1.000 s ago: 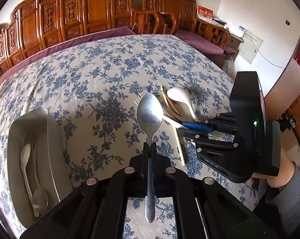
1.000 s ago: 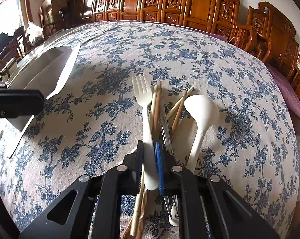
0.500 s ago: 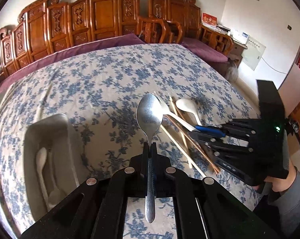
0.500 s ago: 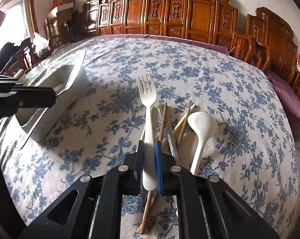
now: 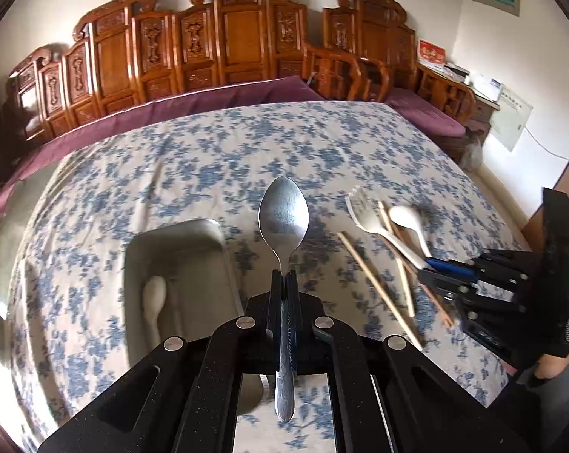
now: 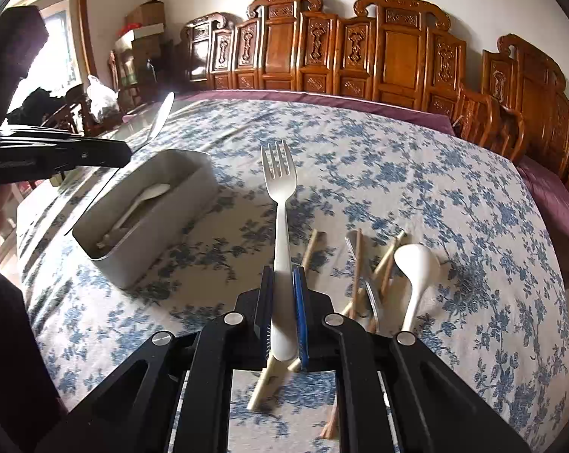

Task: Organize utensils
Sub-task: 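Lower the metal spoon into the tray, open left gripper while right gripper carries the white fork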

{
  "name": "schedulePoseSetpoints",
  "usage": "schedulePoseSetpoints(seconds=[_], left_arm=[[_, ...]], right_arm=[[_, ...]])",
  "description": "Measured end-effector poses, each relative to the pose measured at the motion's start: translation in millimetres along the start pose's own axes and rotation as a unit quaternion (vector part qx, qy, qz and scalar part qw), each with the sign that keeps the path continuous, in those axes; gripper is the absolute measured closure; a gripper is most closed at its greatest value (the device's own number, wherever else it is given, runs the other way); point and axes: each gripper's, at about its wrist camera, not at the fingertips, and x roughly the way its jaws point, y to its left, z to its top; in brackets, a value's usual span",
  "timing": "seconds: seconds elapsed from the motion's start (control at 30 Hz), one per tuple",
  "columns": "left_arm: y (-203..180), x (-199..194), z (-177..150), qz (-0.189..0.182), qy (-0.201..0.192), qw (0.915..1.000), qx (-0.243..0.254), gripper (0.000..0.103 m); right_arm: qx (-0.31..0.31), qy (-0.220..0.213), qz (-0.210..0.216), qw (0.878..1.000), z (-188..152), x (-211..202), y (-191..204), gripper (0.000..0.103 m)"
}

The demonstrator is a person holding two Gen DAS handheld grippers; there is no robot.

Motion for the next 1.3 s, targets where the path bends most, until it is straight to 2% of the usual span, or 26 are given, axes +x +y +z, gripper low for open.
schedulePoseSetpoints(seconds=[0.23, 0.53, 1.13, 1.3], left_arm=[[27.7, 4.4, -4.4, 0.026, 0.010, 0.9995, -0.014, 0.101], [60.8, 34.4, -20.9, 0.043, 0.041, 0.9972, -0.045, 0.101], [82.7, 73.9, -40.7, 0.058, 0.093, 0.9911, -0.075, 0.101], [79.9, 69.2, -41.9, 0.058, 0.088, 0.9918, -0.072, 0.101]], right_arm=[[-0.011, -0.010, 0.010, 1.000, 3.4, -6.2, 19.0, 0.090], [-0.009, -0.016, 0.016, 1.000, 6.9, -9.1, 27.9, 0.090], [-0.019, -0.018, 0.021, 0.999, 10.3, -9.9, 43.4, 0.090], [-0.028, -0.018, 0.022, 0.999, 13.9, -8.4, 52.7, 0.090]])
